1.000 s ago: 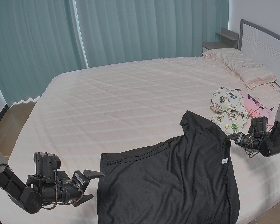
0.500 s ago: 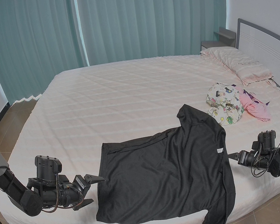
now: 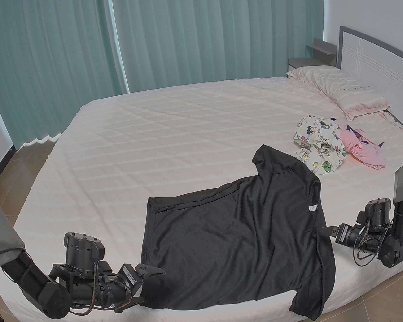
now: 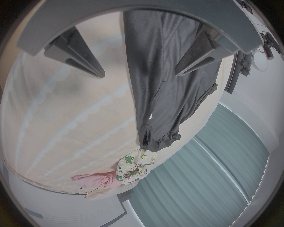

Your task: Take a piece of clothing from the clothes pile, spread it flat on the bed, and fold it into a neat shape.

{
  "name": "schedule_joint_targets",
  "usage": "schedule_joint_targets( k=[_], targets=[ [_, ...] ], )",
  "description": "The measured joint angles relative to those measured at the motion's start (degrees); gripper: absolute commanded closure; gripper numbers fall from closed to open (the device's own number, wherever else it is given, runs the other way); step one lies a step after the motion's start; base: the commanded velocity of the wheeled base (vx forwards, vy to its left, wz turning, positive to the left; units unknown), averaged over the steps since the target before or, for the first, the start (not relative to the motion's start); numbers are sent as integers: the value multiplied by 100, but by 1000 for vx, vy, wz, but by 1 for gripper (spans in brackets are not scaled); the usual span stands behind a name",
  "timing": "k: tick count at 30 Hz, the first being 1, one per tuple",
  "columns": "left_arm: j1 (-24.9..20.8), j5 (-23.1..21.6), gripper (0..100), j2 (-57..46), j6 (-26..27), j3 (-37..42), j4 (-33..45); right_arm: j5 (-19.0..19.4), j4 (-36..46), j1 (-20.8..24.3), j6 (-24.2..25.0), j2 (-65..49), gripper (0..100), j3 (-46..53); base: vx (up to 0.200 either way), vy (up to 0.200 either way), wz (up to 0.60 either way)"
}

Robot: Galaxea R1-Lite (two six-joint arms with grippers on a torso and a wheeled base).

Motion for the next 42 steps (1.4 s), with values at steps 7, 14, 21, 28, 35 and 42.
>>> schedule_joint_targets(
  k=[7,14,21,28,35,42],
  targets=[
    [-61,26,0,100,-4,-26,0,-27,-119,56,244,440,100,-332,0,0,0],
    [-74,20,0,146,-6,-43,2,-216,-88,155,580,603,100,-566,0,0,0],
    [-74,35,0,155,-9,-48,2,-396,-88,-71,277,440,100,-130,0,0,0],
    [-52,63,0,161,0,-48,2,-389,44,-605,-315,228,100,160,0,0,0],
    [-33,244,0,210,145,-50,9,-315,-188,-767,-462,297,0,280,0,0,0],
    [-52,786,0,428,522,-23,11,-288,-657,-798,-464,457,0,334,0,0,0]
  ],
)
